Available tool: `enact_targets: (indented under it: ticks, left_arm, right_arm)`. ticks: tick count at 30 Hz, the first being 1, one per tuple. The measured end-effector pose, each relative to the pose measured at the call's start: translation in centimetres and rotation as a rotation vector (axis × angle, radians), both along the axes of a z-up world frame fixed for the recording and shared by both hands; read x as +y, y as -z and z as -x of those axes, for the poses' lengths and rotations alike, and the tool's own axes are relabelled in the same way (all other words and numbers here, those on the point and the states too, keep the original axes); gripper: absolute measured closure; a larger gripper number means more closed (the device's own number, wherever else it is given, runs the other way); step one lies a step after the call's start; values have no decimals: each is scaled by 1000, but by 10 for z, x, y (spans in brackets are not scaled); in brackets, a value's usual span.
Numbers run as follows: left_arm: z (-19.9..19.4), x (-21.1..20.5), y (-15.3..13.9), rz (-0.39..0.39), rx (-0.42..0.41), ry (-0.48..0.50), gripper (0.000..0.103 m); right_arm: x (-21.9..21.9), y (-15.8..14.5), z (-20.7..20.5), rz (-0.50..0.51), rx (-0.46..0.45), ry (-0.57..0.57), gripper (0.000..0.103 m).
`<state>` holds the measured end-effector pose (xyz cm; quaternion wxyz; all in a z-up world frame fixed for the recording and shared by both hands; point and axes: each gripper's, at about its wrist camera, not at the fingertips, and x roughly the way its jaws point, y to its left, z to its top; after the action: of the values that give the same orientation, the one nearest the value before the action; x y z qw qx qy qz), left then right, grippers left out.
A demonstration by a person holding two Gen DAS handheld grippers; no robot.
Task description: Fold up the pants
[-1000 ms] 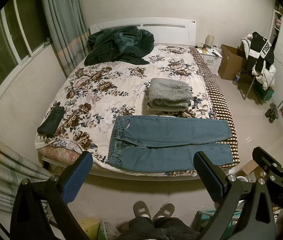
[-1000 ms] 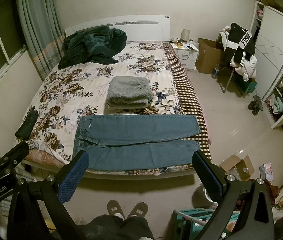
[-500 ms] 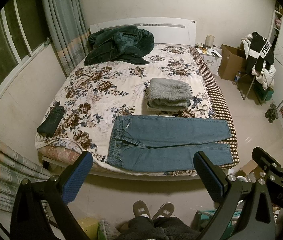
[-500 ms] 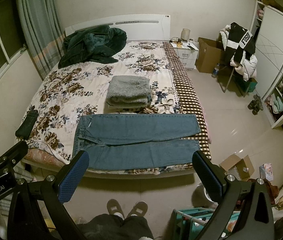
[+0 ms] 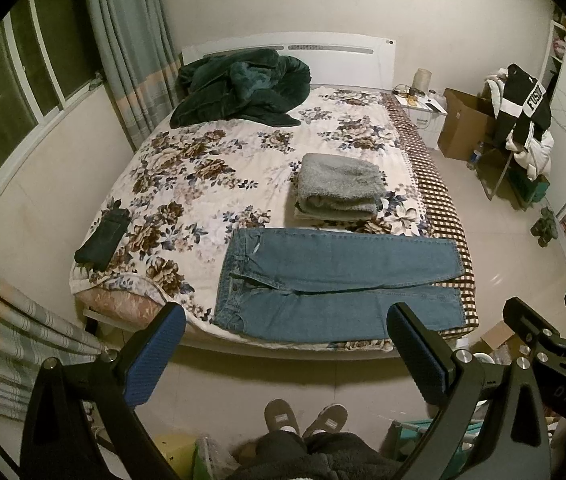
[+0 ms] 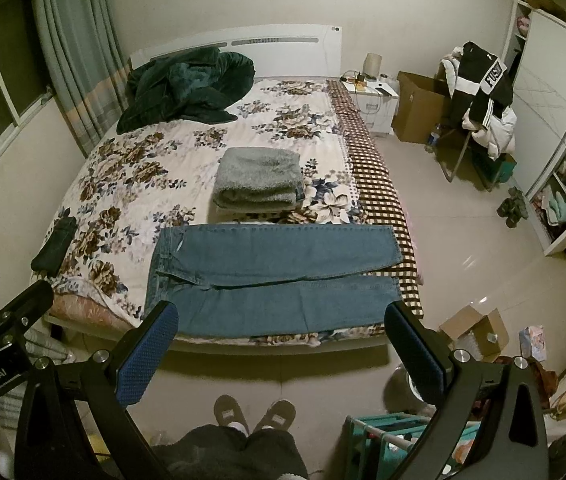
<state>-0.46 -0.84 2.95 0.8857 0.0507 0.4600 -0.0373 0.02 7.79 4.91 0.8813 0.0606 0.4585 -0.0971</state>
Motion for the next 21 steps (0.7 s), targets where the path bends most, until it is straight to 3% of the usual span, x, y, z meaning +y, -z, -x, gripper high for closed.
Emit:
enact_targets:
  ticks: [7, 14, 16, 21]
  left_arm:
    - [-9, -15, 11, -12, -9, -30, 0]
    - [-73, -13, 57, -65, 5, -162, 0]
    - [-97, -9, 75, -83, 24, -195, 0]
    - [-168, 7, 136, -76, 168, -289, 0]
  right_arm:
    - [-17, 20, -5, -18, 18, 4, 0]
    - [-64, 74, -57, -46, 55, 76, 0]
    - [-82, 95, -78, -62, 75, 107, 0]
    - [-129, 152, -142, -96, 141, 197, 0]
